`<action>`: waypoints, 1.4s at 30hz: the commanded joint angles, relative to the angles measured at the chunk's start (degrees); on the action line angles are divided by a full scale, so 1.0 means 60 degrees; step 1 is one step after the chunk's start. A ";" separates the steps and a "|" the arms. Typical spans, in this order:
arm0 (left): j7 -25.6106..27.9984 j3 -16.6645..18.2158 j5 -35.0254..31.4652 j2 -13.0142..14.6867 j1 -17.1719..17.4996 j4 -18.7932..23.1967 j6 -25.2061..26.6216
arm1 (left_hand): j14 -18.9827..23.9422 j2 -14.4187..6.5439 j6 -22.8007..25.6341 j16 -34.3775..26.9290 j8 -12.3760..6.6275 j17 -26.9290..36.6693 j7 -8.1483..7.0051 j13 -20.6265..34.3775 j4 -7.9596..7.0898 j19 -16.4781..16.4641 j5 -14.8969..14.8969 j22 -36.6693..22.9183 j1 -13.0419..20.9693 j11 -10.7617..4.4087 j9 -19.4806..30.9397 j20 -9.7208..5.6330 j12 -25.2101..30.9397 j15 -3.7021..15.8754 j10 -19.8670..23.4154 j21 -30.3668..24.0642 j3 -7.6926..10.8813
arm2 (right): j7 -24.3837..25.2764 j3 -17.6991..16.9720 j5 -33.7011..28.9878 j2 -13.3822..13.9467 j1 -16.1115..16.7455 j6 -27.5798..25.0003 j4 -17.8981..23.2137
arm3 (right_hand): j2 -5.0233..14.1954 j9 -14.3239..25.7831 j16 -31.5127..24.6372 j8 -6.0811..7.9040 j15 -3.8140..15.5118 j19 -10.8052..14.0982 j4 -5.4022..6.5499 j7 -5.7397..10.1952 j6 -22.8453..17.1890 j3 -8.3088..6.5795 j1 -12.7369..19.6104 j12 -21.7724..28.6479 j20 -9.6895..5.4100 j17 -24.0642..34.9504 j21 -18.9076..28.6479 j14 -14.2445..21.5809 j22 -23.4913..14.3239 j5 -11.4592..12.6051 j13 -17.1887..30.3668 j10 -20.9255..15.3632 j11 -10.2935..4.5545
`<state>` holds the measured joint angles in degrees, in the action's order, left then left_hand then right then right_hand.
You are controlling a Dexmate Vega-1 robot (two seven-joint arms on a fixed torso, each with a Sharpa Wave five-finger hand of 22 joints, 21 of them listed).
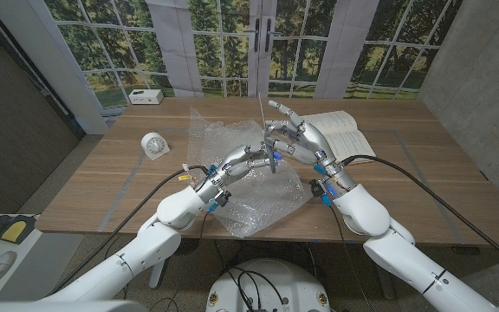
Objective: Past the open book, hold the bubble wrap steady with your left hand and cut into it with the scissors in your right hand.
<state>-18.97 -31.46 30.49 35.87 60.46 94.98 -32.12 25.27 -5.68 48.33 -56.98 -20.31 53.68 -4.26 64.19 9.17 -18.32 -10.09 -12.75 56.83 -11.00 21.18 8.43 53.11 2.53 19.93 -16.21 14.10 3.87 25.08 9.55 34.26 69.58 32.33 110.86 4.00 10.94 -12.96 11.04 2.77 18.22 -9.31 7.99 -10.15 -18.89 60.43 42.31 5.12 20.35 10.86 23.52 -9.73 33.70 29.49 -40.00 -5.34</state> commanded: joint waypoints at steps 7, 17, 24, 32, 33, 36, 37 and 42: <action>0.0736 0.0096 -0.0238 -0.0158 0.0249 0.0263 0.0127 | 0.1373 -0.0193 0.0649 -0.1425 -0.0179 0.0348 0.0161 0.0503 0.0006 -0.1799 -0.0033 -0.0776 0.0644 -0.0085 0.0220 -0.0510 0.1543 0.1576 0.0518 -0.1288 -0.0197 | -0.0074 0.0134 0.0007 -0.0044 -0.0081 -0.0065 0.0002 | 0.0217 0.0017 -0.0075 0.0023 0.1634 -0.0015 0.0011 -0.0013 -0.0104 0.0000 0.0305 0.0058 -0.0022 0.0030 0.0031 0.0003 -0.0024 -0.0007 0.0386 -0.1259 -0.1146; 0.0999 0.0112 -0.0391 -0.0291 0.0337 0.0192 0.0003 | 0.0909 -0.0360 0.1120 -0.1458 -0.0622 -0.0091 0.0284 0.0449 -0.0006 -0.1264 -0.0099 -0.1495 0.1204 -0.0088 0.0826 -0.0421 0.1855 0.1460 0.0964 -0.1746 -0.0203 | -0.0100 0.0116 0.0223 -0.0033 -0.0048 -0.0030 -0.0035 | 0.0224 0.0017 -0.0078 0.0022 0.1633 -0.0017 0.0017 0.0008 -0.0118 0.0009 0.0317 0.0064 -0.0030 0.0036 0.0031 0.0011 -0.0024 -0.0014 0.0394 -0.1267 -0.1146; 0.1041 0.0107 -0.0498 -0.0173 0.0341 0.0262 0.0131 | -0.0338 -0.0381 0.1204 -0.0538 -0.0783 -0.0855 0.0137 -0.0324 -0.0150 -0.0293 -0.0105 -0.1843 0.1070 0.0004 0.1102 -0.0208 0.1160 0.1058 0.0206 -0.1775 -0.0237 | -0.0081 0.0083 0.0233 -0.0032 -0.0038 -0.0010 -0.0040 | 0.0226 0.0017 -0.0075 0.0019 0.1634 -0.0017 0.0017 0.0004 -0.0120 0.0009 0.0330 0.0068 -0.0032 0.0036 0.0032 0.0014 -0.0024 -0.0015 0.0403 -0.1270 -0.1146; 0.0791 0.0040 -0.0432 -0.0089 0.0245 0.0207 0.0126 | -0.0770 -0.0293 0.1508 0.0363 -0.0912 -0.1647 0.0130 -0.1116 -0.0130 0.0188 -0.0138 -0.1927 0.0968 -0.0016 0.1058 -0.0273 0.0469 0.0855 -0.0130 -0.1770 -0.0136 | -0.0143 0.0113 0.0300 -0.0036 -0.0084 -0.0015 -0.0077 | 0.0221 0.0017 -0.0075 0.0020 0.1629 -0.0012 0.0018 -0.0005 -0.0134 0.0016 0.0337 0.0067 -0.0033 0.0039 0.0034 0.0019 -0.0024 -0.0019 0.0407 -0.1264 -0.1147; 0.0626 0.0004 -0.0321 -0.0105 0.0187 0.0136 0.0075 | -0.0797 -0.0272 0.1607 0.0727 -0.1039 -0.1972 0.0309 -0.1363 -0.0088 0.0183 -0.0161 -0.1930 0.0988 -0.0023 0.1159 -0.0329 0.0302 0.0891 -0.0061 -0.1817 -0.0042 | -0.0141 0.0115 0.0294 -0.0037 -0.0085 -0.0019 -0.0076 | 0.0219 0.0017 -0.0073 0.0019 0.1624 -0.0012 0.0020 -0.0001 -0.0131 0.0017 0.0335 0.0066 -0.0031 0.0037 0.0034 0.0020 -0.0024 -0.0019 0.0406 -0.1263 -0.1145; 0.0242 -0.0093 -0.0061 -0.0184 0.0053 -0.0052 -0.0053 | -0.0738 -0.0136 0.1808 0.1618 -0.1213 -0.2716 0.0756 -0.2018 0.0033 -0.0009 -0.0226 -0.1822 0.1107 0.0127 0.1182 -0.0780 -0.0110 0.0866 0.0131 -0.1956 0.0235 | -0.0167 0.0155 0.0327 -0.0059 -0.0108 -0.0030 -0.0110 | 0.0225 0.0017 -0.0075 0.0018 0.1623 -0.0013 0.0026 -0.0001 -0.0135 0.0019 0.0334 0.0060 -0.0032 0.0039 0.0034 0.0028 -0.0024 -0.0021 0.0397 -0.1263 -0.1142; 0.0093 -0.0130 0.0087 -0.0246 0.0013 -0.0145 -0.0107 | -0.0604 -0.0101 0.1833 0.1870 -0.1259 -0.2970 0.0874 -0.2213 0.0067 -0.0075 -0.0260 -0.1753 0.1178 0.0189 0.1188 -0.0923 -0.0241 0.0901 0.0161 -0.1985 0.0337 | -0.0165 0.0160 0.0319 -0.0062 -0.0112 -0.0036 -0.0116 | 0.0227 0.0017 -0.0075 0.0019 0.1622 -0.0010 0.0027 0.0005 -0.0139 0.0017 0.0334 0.0062 -0.0033 0.0038 0.0035 0.0032 -0.0024 -0.0020 0.0399 -0.1266 -0.1142; -0.0316 -0.0236 0.0440 -0.0444 -0.0096 -0.0391 -0.0261 | 0.0048 0.0029 0.1785 0.3118 -0.1409 -0.4144 0.1322 -0.3095 0.0093 -0.0625 -0.0349 -0.1340 0.1437 0.0235 0.1232 -0.1393 -0.0641 0.1254 0.0734 -0.2231 0.0806 | -0.0143 0.0168 0.0318 -0.0075 -0.0108 -0.0057 -0.0122 | 0.0222 0.0017 -0.0069 0.0015 0.1621 -0.0020 0.0026 0.0004 -0.0136 0.0018 0.0339 0.0067 -0.0031 0.0036 0.0031 0.0028 -0.0024 -0.0020 0.0406 -0.1270 -0.1144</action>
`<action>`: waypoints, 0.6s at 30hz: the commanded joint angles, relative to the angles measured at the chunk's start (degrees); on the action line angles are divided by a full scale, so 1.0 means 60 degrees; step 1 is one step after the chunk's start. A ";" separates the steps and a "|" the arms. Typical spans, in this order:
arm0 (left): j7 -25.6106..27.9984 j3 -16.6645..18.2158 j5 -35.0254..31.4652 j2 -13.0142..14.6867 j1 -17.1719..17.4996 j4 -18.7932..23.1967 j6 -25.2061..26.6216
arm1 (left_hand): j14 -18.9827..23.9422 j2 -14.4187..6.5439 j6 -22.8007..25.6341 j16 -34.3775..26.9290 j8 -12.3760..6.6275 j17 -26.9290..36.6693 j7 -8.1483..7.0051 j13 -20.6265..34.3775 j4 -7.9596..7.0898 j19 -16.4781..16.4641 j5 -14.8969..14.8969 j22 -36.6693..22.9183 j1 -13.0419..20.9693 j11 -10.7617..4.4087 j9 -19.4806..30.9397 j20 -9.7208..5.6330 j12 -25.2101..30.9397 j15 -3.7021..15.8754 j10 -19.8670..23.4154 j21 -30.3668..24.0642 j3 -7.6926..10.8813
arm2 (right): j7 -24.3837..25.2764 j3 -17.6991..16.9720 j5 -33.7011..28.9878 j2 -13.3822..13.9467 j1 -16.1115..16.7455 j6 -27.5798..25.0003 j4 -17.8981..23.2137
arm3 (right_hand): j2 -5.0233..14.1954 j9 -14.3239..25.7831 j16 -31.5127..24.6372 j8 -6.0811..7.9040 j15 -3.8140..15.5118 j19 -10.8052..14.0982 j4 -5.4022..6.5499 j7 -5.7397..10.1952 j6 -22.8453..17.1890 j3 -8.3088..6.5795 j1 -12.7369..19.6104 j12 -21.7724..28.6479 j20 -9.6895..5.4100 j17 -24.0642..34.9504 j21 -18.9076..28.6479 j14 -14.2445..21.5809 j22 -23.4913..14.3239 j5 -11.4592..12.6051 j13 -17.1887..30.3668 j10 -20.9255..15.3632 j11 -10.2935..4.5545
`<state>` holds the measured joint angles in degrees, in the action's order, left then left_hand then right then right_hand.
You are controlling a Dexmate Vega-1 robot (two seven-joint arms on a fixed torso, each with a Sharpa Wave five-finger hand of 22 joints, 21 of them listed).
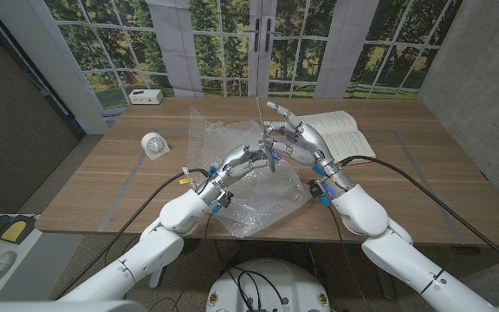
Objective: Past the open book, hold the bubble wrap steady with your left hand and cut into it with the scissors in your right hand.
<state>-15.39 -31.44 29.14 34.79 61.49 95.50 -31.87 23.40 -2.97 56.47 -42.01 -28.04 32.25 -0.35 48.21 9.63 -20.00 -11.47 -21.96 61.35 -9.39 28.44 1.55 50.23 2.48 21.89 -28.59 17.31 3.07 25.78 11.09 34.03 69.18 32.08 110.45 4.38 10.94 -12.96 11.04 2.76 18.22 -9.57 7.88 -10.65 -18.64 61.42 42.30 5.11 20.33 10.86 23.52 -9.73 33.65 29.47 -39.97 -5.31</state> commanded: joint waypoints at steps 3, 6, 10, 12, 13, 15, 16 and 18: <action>-0.1020 -0.0272 0.0783 -0.0338 -0.0278 -0.0536 -0.0325 | 0.0893 -0.0419 0.0385 0.1027 -0.0143 -0.1013 0.0759 -0.0771 0.0000 -0.0742 -0.0138 0.0392 0.0779 -0.0012 0.0007 -0.0342 -0.0293 0.1471 0.0679 -0.0357 0.0472 | -0.0002 0.0043 0.0085 -0.0035 -0.0036 -0.0026 -0.0052 | 0.0156 0.0017 -0.0066 0.0013 0.1624 -0.0017 0.0071 0.0017 -0.0050 -0.0021 0.0174 0.0064 -0.0024 0.0038 0.0033 0.0025 -0.0024 -0.0013 0.0407 -0.1277 -0.1149; -0.1050 -0.0286 0.0849 -0.0365 -0.0248 -0.0523 -0.0293 | 0.1259 -0.0433 0.0469 0.1146 -0.0159 -0.1141 0.0786 -0.0940 0.0018 -0.0895 -0.0154 0.0493 0.0872 0.0020 -0.0067 -0.0355 -0.0347 0.1490 0.0841 -0.0443 0.0600 | -0.0056 0.0060 0.0209 -0.0037 -0.0055 -0.0011 -0.0087 | 0.0156 0.0017 -0.0064 0.0013 0.1626 -0.0018 0.0072 0.0022 -0.0052 -0.0020 0.0176 0.0065 -0.0028 0.0038 0.0033 0.0025 -0.0024 -0.0014 0.0407 -0.1280 -0.1148; -0.0911 -0.0253 0.0792 -0.0368 -0.0160 -0.0457 -0.0252 | 0.1668 -0.0514 0.0455 0.0972 -0.0129 -0.0939 0.0742 -0.0783 -0.0016 -0.0839 -0.0137 0.0599 0.0953 0.0062 -0.0198 -0.0304 -0.0300 0.1484 0.0671 -0.0476 0.0621 | -0.0089 0.0057 0.0282 -0.0032 -0.0072 0.0013 -0.0113 | 0.0156 0.0017 -0.0064 0.0013 0.1626 -0.0017 0.0073 0.0019 -0.0057 -0.0018 0.0179 0.0057 -0.0025 0.0038 0.0033 0.0027 -0.0024 -0.0015 0.0403 -0.1270 -0.1152; -0.0828 -0.0218 0.0816 -0.0406 -0.0097 -0.0451 -0.0284 | 0.1828 -0.0508 0.0360 0.0607 -0.0058 -0.0463 0.0711 -0.0477 -0.0025 -0.0775 -0.0078 0.0671 0.1029 0.0057 -0.0337 -0.0243 -0.0159 0.1499 0.0380 -0.0526 0.0460 | -0.0106 0.0060 0.0325 -0.0033 -0.0076 0.0021 -0.0116 | 0.0158 0.0018 -0.0064 0.0012 0.1627 -0.0016 0.0074 0.0017 -0.0057 -0.0017 0.0180 0.0056 -0.0029 0.0039 0.0034 0.0028 -0.0024 -0.0016 0.0401 -0.1270 -0.1151; -0.0855 -0.0217 0.0833 -0.0385 -0.0103 -0.0444 -0.0259 | 0.1932 -0.0513 0.0379 0.0356 -0.0039 -0.0157 0.0709 -0.0273 -0.0031 -0.0781 -0.0056 0.0702 0.1081 0.0007 -0.0414 -0.0245 -0.0045 0.1518 0.0220 -0.0576 0.0361 | -0.0121 0.0064 0.0346 -0.0030 -0.0080 0.0022 -0.0118 | 0.0159 0.0018 -0.0065 0.0013 0.1630 -0.0020 0.0074 0.0018 -0.0058 -0.0016 0.0182 0.0058 -0.0033 0.0040 0.0032 0.0028 -0.0024 -0.0017 0.0402 -0.1274 -0.1151; -0.0700 -0.0172 0.0741 -0.0429 -0.0051 -0.0443 -0.0318 | 0.1936 -0.0540 0.0274 0.0094 -0.0019 0.0225 0.0644 -0.0015 -0.0020 -0.0771 -0.0044 0.0734 0.1195 0.0085 -0.0412 -0.0237 0.0093 0.1577 -0.0004 -0.0635 0.0267 | -0.0134 0.0075 0.0372 -0.0035 -0.0085 0.0020 -0.0121 | 0.0160 0.0018 -0.0065 0.0013 0.1632 -0.0020 0.0074 0.0016 -0.0060 -0.0012 0.0184 0.0056 -0.0033 0.0043 0.0032 0.0027 -0.0024 -0.0020 0.0402 -0.1271 -0.1152; -0.0742 -0.0175 0.0766 -0.0425 -0.0059 -0.0453 -0.0328 | 0.1975 -0.0556 0.0281 -0.0038 -0.0038 0.0401 0.0644 0.0103 -0.0028 -0.0806 -0.0041 0.0751 0.1226 0.0102 -0.0399 -0.0249 0.0181 0.1612 -0.0045 -0.0675 0.0221 | -0.0156 0.0086 0.0394 -0.0035 -0.0093 0.0028 -0.0132 | 0.0163 0.0018 -0.0068 0.0012 0.1630 -0.0022 0.0077 0.0023 -0.0060 -0.0010 0.0182 0.0057 -0.0034 0.0045 0.0031 0.0030 -0.0024 -0.0021 0.0403 -0.1272 -0.1152; -0.0489 -0.0117 0.0579 -0.0493 0.0024 -0.0436 -0.0428 | 0.2094 -0.0579 0.0275 -0.0256 -0.0051 0.0678 0.0626 0.0291 -0.0023 -0.0911 -0.0047 0.0776 0.1307 0.0114 -0.0399 -0.0288 0.0316 0.1679 -0.0126 -0.0763 0.0165 | -0.0158 0.0102 0.0433 -0.0057 -0.0091 0.0031 -0.0141 | 0.0159 0.0018 -0.0064 0.0013 0.1627 -0.0019 0.0076 0.0025 -0.0065 -0.0010 0.0184 0.0056 -0.0033 0.0043 0.0033 0.0027 -0.0024 -0.0020 0.0404 -0.1269 -0.1153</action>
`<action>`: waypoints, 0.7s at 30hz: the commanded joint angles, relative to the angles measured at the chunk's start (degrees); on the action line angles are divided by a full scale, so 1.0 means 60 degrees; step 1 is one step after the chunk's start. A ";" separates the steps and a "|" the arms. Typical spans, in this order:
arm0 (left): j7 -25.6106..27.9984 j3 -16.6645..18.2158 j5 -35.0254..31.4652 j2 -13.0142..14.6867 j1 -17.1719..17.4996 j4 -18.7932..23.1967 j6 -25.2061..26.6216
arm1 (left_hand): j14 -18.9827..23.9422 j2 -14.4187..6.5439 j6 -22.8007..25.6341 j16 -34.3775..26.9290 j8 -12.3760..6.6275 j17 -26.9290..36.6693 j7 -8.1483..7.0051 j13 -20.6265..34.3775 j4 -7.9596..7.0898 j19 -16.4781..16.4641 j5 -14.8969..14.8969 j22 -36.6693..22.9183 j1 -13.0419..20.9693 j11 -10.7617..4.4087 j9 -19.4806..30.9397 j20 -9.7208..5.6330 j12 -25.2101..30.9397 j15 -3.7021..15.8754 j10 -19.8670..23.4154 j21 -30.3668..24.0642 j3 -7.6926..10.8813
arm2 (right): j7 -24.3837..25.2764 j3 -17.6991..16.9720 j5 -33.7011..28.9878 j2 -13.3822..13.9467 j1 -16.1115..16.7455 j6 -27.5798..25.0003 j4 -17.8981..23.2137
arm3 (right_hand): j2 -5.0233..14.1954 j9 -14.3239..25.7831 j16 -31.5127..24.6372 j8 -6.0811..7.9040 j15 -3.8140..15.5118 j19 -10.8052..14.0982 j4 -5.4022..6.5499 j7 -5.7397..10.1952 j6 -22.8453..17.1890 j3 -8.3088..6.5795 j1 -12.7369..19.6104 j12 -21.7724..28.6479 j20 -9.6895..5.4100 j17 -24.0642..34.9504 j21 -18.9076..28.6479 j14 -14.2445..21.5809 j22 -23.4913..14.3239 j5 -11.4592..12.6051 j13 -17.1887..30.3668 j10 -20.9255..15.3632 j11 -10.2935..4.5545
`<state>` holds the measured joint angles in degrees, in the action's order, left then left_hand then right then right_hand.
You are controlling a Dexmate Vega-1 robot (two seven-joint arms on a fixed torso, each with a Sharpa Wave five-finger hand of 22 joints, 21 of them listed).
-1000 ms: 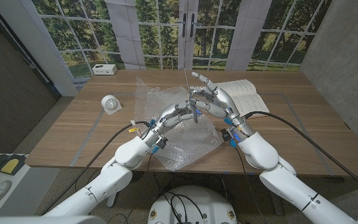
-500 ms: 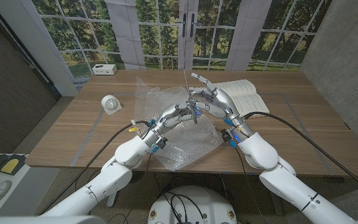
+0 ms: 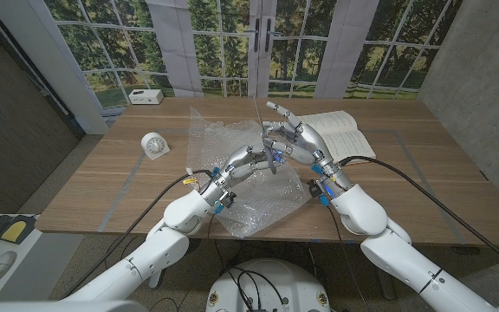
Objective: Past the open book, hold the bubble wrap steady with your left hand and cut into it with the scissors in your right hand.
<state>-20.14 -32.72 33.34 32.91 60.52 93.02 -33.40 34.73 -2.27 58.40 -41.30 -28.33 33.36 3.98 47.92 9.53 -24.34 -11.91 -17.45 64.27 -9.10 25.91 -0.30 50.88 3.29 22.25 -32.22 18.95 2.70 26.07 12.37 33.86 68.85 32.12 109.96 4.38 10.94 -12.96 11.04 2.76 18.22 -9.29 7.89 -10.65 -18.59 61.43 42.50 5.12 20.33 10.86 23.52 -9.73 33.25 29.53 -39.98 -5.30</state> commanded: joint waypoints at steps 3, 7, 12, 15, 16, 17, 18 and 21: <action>0.0432 0.0122 -0.0289 -0.0218 0.0228 -0.0027 -0.0309 | 0.0327 -0.0694 -0.0071 -0.0593 0.0013 0.0804 -0.0069 0.0552 0.0004 -0.0327 0.0014 0.0042 0.0916 0.0164 -0.0011 0.0027 0.0377 0.1567 -0.0238 -0.0279 -0.0170 | -0.0100 0.0057 0.0238 -0.0035 -0.0023 0.0056 -0.0061 | 0.0162 0.0017 -0.0061 0.0015 0.1617 -0.0019 0.0032 0.0025 -0.0073 -0.0023 0.0183 0.0023 -0.0031 0.0040 0.0033 0.0032 -0.0024 0.0050 0.0395 -0.1264 -0.1156; 0.0597 0.0135 -0.0446 -0.0271 0.0276 -0.0036 -0.0397 | 0.0199 -0.0763 -0.0412 -0.0532 0.0233 0.1074 -0.0213 0.0913 -0.0248 -0.0261 0.0068 0.0079 0.0572 0.0308 -0.0118 0.0170 0.0721 0.1446 -0.0188 -0.0387 -0.0344 | -0.0120 0.0049 0.0296 -0.0020 0.0011 0.0090 -0.0040 | 0.0159 0.0017 -0.0056 0.0018 0.1622 -0.0019 0.0029 0.0032 -0.0086 -0.0023 0.0189 0.0027 -0.0033 0.0039 0.0033 0.0029 -0.0024 0.0050 0.0402 -0.1268 -0.1156; 0.0726 0.0134 -0.0530 -0.0272 0.0332 -0.0001 -0.0398 | 0.0401 -0.0872 -0.0722 -0.0278 0.0531 0.0957 -0.0087 0.0838 -0.0460 -0.0279 0.0129 0.0115 0.0137 0.0348 -0.0298 0.0195 0.0793 0.1373 -0.0010 -0.0477 -0.0377 | -0.0155 0.0045 0.0400 -0.0012 0.0049 0.0120 -0.0018 | 0.0164 0.0017 -0.0054 0.0023 0.1632 -0.0020 0.0030 0.0052 -0.0105 -0.0022 0.0197 0.0022 -0.0030 0.0040 0.0033 0.0025 -0.0024 0.0049 0.0395 -0.1269 -0.1153; 0.0736 0.0128 -0.0511 -0.0271 0.0357 0.0017 -0.0418 | 0.0564 -0.0940 -0.1452 -0.0256 0.1117 0.1064 -0.0396 0.1022 -0.0486 -0.0246 0.0169 0.0151 -0.0080 0.0350 -0.0604 0.0213 0.0999 0.1364 0.0096 -0.0552 -0.0386 | -0.0200 0.0060 0.0465 -0.0010 0.0058 0.0150 -0.0018 | 0.0165 0.0017 -0.0054 0.0023 0.1633 -0.0019 0.0031 0.0045 -0.0109 -0.0019 0.0197 0.0016 -0.0030 0.0041 0.0033 0.0026 -0.0024 0.0048 0.0390 -0.1264 -0.1151; 0.0725 0.0122 -0.0518 -0.0258 0.0360 0.0025 -0.0421 | 0.0594 -0.0941 -0.1438 -0.0321 0.1158 0.1140 -0.0397 0.1058 -0.0474 -0.0245 0.0175 0.0156 -0.0095 0.0335 -0.0651 0.0222 0.1035 0.1357 0.0113 -0.0564 -0.0403 | -0.0197 0.0062 0.0460 -0.0012 0.0066 0.0147 -0.0010 | 0.0165 0.0017 -0.0053 0.0022 0.1631 -0.0018 0.0032 0.0049 -0.0107 -0.0021 0.0197 0.0016 -0.0030 0.0040 0.0033 0.0027 -0.0024 0.0049 0.0390 -0.1264 -0.1152; 0.0731 0.0118 -0.0535 -0.0250 0.0366 0.0036 -0.0423 | 0.0617 -0.0945 -0.1419 -0.0390 0.1202 0.1225 -0.0398 0.1101 -0.0462 -0.0241 0.0181 0.0162 -0.0111 0.0317 -0.0704 0.0223 0.1078 0.1357 0.0131 -0.0578 -0.0420 | -0.0197 0.0061 0.0459 -0.0010 0.0072 0.0149 -0.0001 | 0.0165 0.0017 -0.0053 0.0021 0.1633 -0.0019 0.0031 0.0047 -0.0107 -0.0019 0.0199 0.0018 -0.0032 0.0041 0.0033 0.0026 -0.0024 0.0048 0.0392 -0.1266 -0.1152; 0.0725 0.0110 -0.0535 -0.0243 0.0370 0.0049 -0.0422 | 0.0599 -0.0955 -0.1485 -0.0418 0.1277 0.1285 -0.0401 0.1141 -0.0453 -0.0234 0.0183 0.0166 -0.0125 0.0280 -0.0752 0.0237 0.1114 0.1337 0.0142 -0.0590 -0.0427 | -0.0189 0.0058 0.0440 -0.0008 0.0084 0.0149 0.0016 | 0.0164 0.0017 -0.0052 0.0024 0.1629 -0.0019 0.0032 0.0043 -0.0114 -0.0019 0.0198 0.0019 -0.0033 0.0040 0.0033 0.0027 -0.0024 0.0048 0.0394 -0.1267 -0.1152; 0.0735 0.0099 -0.0554 -0.0231 0.0393 0.0083 -0.0439 | 0.0610 -0.0955 -0.1754 -0.0451 0.1530 0.1398 -0.0565 0.1267 -0.0440 -0.0212 0.0189 0.0181 -0.0198 0.0263 -0.0901 0.0253 0.1224 0.1359 0.0157 -0.0624 -0.0445 | -0.0177 0.0045 0.0401 0.0007 0.0116 0.0151 0.0060 | 0.0171 0.0017 -0.0055 0.0022 0.1644 -0.0019 0.0029 0.0045 -0.0117 -0.0018 0.0209 0.0020 -0.0033 0.0044 0.0033 0.0029 -0.0024 0.0046 0.0396 -0.1270 -0.1152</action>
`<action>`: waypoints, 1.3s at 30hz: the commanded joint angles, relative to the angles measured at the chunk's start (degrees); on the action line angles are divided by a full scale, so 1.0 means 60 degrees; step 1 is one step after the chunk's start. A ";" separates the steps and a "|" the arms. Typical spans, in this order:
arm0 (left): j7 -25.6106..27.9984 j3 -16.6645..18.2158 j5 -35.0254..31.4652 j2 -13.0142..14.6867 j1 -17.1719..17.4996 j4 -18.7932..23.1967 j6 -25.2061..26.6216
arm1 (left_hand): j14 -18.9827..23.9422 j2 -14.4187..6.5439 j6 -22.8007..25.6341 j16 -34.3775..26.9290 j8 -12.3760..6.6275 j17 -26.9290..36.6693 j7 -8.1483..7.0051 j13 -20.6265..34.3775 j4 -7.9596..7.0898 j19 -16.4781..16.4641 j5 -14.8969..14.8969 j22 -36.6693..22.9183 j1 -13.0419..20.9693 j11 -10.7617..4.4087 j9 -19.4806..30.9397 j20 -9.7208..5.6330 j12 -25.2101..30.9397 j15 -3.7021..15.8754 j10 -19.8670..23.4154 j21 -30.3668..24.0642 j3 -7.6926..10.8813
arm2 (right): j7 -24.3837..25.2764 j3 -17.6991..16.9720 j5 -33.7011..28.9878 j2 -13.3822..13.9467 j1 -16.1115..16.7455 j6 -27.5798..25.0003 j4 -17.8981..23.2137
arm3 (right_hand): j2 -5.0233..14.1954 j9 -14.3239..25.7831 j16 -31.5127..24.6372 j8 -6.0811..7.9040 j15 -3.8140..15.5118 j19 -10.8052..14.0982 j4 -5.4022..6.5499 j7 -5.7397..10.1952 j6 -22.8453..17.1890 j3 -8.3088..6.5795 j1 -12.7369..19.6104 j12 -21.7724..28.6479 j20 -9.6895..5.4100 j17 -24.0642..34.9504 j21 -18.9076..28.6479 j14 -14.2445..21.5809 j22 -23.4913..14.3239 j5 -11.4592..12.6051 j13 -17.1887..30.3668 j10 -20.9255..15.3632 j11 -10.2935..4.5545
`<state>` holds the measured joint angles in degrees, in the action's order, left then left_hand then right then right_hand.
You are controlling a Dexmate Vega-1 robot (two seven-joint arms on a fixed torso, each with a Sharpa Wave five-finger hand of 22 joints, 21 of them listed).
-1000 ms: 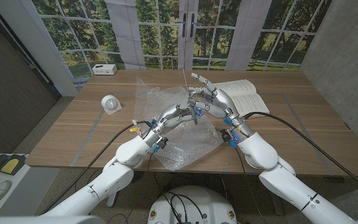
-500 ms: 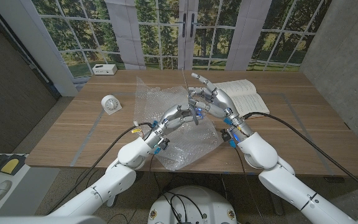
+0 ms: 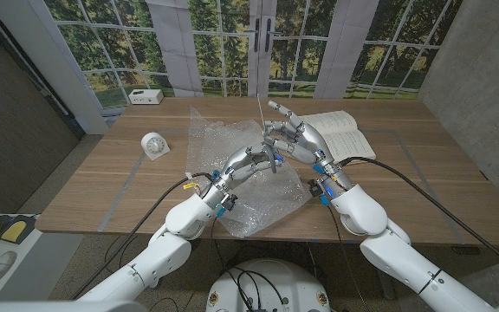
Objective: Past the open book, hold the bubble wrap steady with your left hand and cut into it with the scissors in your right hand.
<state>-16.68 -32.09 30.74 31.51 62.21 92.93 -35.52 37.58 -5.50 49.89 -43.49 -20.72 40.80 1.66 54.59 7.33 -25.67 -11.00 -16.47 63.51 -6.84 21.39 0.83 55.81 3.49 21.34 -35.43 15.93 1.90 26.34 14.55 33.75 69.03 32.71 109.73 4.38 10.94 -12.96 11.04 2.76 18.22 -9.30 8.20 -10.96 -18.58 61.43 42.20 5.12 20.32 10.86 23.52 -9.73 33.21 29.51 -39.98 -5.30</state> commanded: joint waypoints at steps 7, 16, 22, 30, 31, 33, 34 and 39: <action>0.0139 -0.0030 -0.0086 0.0075 0.0149 0.0197 -0.0012 | 0.0120 -0.0384 -0.1019 -0.0465 0.1008 0.0777 -0.0311 0.0472 -0.0003 0.0116 0.0045 0.0050 -0.0257 -0.0210 -0.0628 0.0121 0.0695 0.1250 0.0324 -0.0198 -0.0077 | -0.0054 0.0018 0.0041 0.0037 0.0153 0.0043 0.0195 | 0.0170 0.0017 -0.0053 0.0027 0.1633 -0.0019 0.0039 -0.0002 -0.0088 -0.0015 0.0204 0.0063 -0.0028 0.0044 0.0033 0.0038 -0.0024 0.0053 0.0391 -0.1270 -0.1142; 0.0222 -0.0046 -0.0088 0.0121 0.0231 0.0394 0.0079 | 0.0257 -0.0393 0.0172 -0.0741 0.0910 0.1248 -0.0067 0.0565 0.0021 0.0073 0.0040 0.0061 -0.0474 -0.0420 -0.0960 0.0099 0.1011 0.1271 0.0777 -0.0393 -0.0158 | -0.0018 0.0007 -0.0120 0.0091 0.0261 0.0018 0.0387 | 0.0164 0.0017 -0.0050 0.0027 0.1633 -0.0020 0.0041 -0.0005 -0.0101 -0.0007 0.0204 0.0065 -0.0027 0.0044 0.0033 0.0039 -0.0024 0.0051 0.0398 -0.1270 -0.1145; 0.0473 0.0001 -0.0233 0.0091 0.0366 0.0504 0.0027 | 0.0389 -0.0328 0.1132 -0.0934 0.0430 0.1554 -0.0040 0.0829 0.0118 0.0044 0.0042 0.0073 -0.0522 -0.0493 -0.0606 0.0078 0.1324 0.1141 0.1027 -0.0542 -0.0195 | -0.0029 0.0002 -0.0124 0.0127 0.0321 0.0012 0.0491 | 0.0161 0.0017 -0.0047 0.0025 0.1636 -0.0017 0.0039 0.0003 -0.0105 -0.0004 0.0208 0.0065 -0.0026 0.0044 0.0034 0.0038 -0.0024 0.0049 0.0401 -0.1269 -0.1146; 0.1005 0.0091 -0.0514 0.0068 0.0611 0.0757 0.0104 | 0.0346 -0.0182 0.1342 -0.1436 -0.0093 0.1828 -0.0236 0.1189 0.0207 -0.0008 0.0067 0.0070 -0.0447 -0.0583 0.0151 0.0055 0.1587 0.1044 0.1044 -0.0748 -0.0422 | -0.0067 0.0029 -0.0137 0.0164 0.0381 0.0014 0.0566 | 0.0166 0.0017 -0.0049 0.0019 0.1635 -0.0016 0.0038 0.0001 -0.0101 -0.0002 0.0217 0.0065 -0.0022 0.0047 0.0035 0.0045 -0.0024 0.0046 0.0402 -0.1272 -0.1150; 0.1086 0.0101 -0.0575 0.0070 0.0640 0.0798 0.0130 | 0.0359 -0.0170 0.1310 -0.1474 -0.0124 0.1828 -0.0277 0.1189 0.0206 -0.0012 0.0069 0.0070 -0.0450 -0.0597 0.0216 0.0047 0.1589 0.1049 0.1049 -0.0766 -0.0446 | -0.0069 0.0027 -0.0159 0.0169 0.0384 0.0027 0.0566 | 0.0167 0.0017 -0.0052 0.0019 0.1636 -0.0019 0.0040 -0.0001 -0.0104 0.0002 0.0216 0.0059 -0.0025 0.0049 0.0034 0.0048 -0.0024 0.0044 0.0394 -0.1267 -0.1150; 0.1137 0.0099 -0.0567 0.0050 0.0668 0.0825 0.0135 | 0.0312 -0.0149 0.1227 -0.1568 -0.0214 0.1857 -0.0292 0.1242 0.0201 -0.0003 0.0075 0.0069 -0.0451 -0.0582 0.0403 0.0044 0.1608 0.1052 0.1009 -0.0807 -0.0504 | -0.0085 0.0030 -0.0131 0.0174 0.0390 0.0037 0.0573 | 0.0167 0.0017 -0.0051 0.0017 0.1636 -0.0026 0.0040 0.0003 -0.0102 0.0003 0.0219 0.0061 -0.0029 0.0049 0.0031 0.0049 -0.0024 0.0043 0.0396 -0.1273 -0.1150; 0.1171 0.0099 -0.0585 0.0045 0.0680 0.0838 0.0143 | 0.0303 -0.0140 0.1205 -0.1597 -0.0249 0.1856 -0.0296 0.1235 0.0201 0.0003 0.0077 0.0069 -0.0450 -0.0592 0.0470 0.0047 0.1599 0.1070 0.0997 -0.0821 -0.0526 | -0.0099 0.0031 -0.0121 0.0178 0.0390 0.0053 0.0570 | 0.0169 0.0017 -0.0053 0.0017 0.1636 -0.0021 0.0041 0.0002 -0.0103 0.0004 0.0218 0.0063 -0.0027 0.0051 0.0033 0.0052 -0.0024 0.0042 0.0397 -0.1276 -0.1150; 0.1327 0.0093 -0.0652 -0.0029 0.0722 0.0842 0.0138 | 0.0299 -0.0082 0.1146 -0.1915 -0.0779 0.1775 -0.0333 0.1263 0.0202 -0.0033 0.0086 0.0066 -0.0394 -0.0574 0.1257 0.0022 0.1660 0.1132 0.1133 -0.1022 -0.0720 | -0.0108 0.0021 -0.0095 0.0200 0.0422 0.0041 0.0594 | 0.0162 0.0017 -0.0050 0.0013 0.1642 -0.0020 0.0037 -0.0001 -0.0097 0.0011 0.0225 0.0058 -0.0028 0.0052 0.0033 0.0045 -0.0024 0.0037 0.0395 -0.1271 -0.1149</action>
<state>-11.07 -31.72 27.85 31.88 65.56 97.08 -34.94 39.22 -5.98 56.77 -53.95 -23.52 51.56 -0.13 61.76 8.50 -25.27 -10.57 -15.95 61.28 -6.82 26.49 1.22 64.69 3.68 21.35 -40.84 12.30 1.65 26.40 13.85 34.67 71.17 32.88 112.87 5.43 10.94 -12.96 11.04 2.76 18.22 -9.46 8.19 -10.95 -18.41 62.48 42.19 5.12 20.32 10.86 23.52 -9.73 33.04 29.50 -38.83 -4.17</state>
